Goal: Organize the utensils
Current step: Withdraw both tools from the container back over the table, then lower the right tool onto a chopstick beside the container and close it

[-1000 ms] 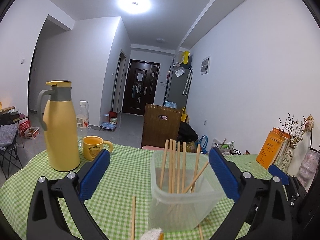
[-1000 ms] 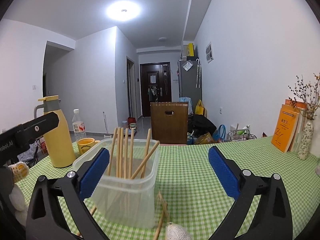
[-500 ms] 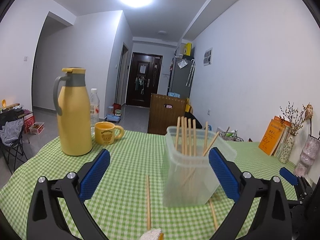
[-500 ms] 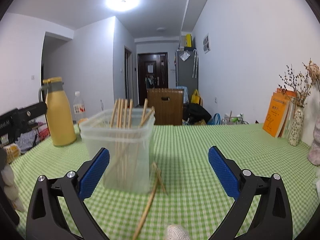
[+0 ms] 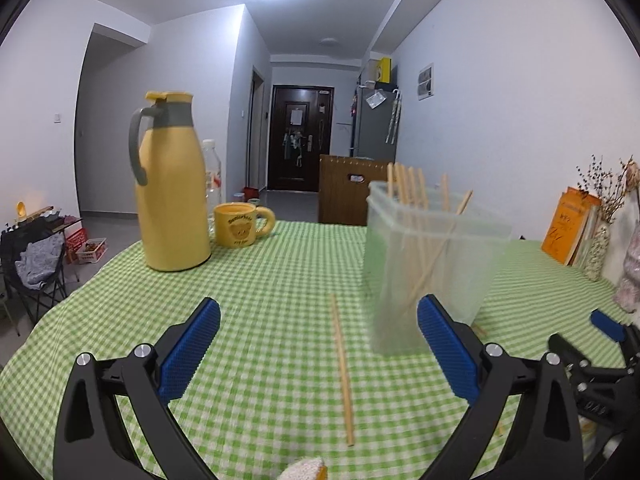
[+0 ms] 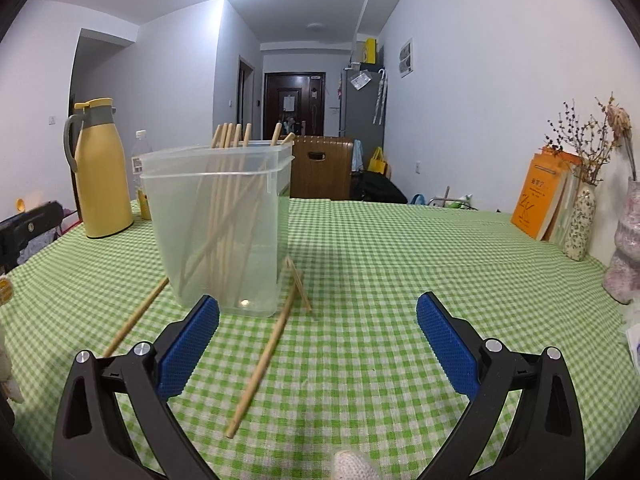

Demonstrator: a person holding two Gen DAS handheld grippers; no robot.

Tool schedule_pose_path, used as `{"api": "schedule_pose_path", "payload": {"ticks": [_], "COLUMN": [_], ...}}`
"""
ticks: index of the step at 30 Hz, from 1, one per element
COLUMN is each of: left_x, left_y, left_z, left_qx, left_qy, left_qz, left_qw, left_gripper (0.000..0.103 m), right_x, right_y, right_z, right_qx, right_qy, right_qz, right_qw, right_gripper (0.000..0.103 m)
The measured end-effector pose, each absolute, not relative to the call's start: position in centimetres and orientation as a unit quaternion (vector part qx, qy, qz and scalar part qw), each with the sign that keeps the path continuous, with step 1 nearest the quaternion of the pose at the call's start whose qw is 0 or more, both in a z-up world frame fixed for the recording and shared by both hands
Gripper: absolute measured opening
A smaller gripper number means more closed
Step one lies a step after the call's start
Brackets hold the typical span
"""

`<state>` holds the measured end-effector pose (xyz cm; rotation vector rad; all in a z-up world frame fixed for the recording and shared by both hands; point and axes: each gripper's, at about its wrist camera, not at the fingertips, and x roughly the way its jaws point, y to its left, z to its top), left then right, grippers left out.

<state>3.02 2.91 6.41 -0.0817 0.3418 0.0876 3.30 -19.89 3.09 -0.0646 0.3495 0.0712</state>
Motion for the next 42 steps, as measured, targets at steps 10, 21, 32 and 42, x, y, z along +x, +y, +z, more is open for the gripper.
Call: {"api": "schedule_pose_path", "payload": {"ticks": [10, 21, 32, 42], "left_x": [3.6, 3.4, 3.2, 2.9], "left_y": [3.9, 3.5, 3.6, 3.7], "left_z": [3.2, 3.4, 3.4, 3.5], "left_qx": [-0.044, -0.032, -0.036, -0.038], "left_qy": [0.184, 0.173, 0.169, 0.164], "left_qz": [0.065, 0.069, 0.070, 0.069], "left_qw": [0.980, 0.982, 0.983, 0.983], "left_gripper": [0.096, 0.096, 0.096, 0.096], "right_x": [2.1, 2.2, 4.7, 7.0], "right_y": [-20.0, -20.3, -19.0, -19.3], "right_z": [3.1, 3.2, 2.7, 1.9], "right_qx": [-0.029, -0.021, -0.035, -0.014], "right_qy": [0.145, 0.146, 0.238, 0.312], "right_qz": [0.024, 0.010, 0.017, 0.006], "right_qw": [0.989, 0.989, 0.970, 0.950], "right_gripper": [0.095, 0.095, 0.095, 0.095]}}
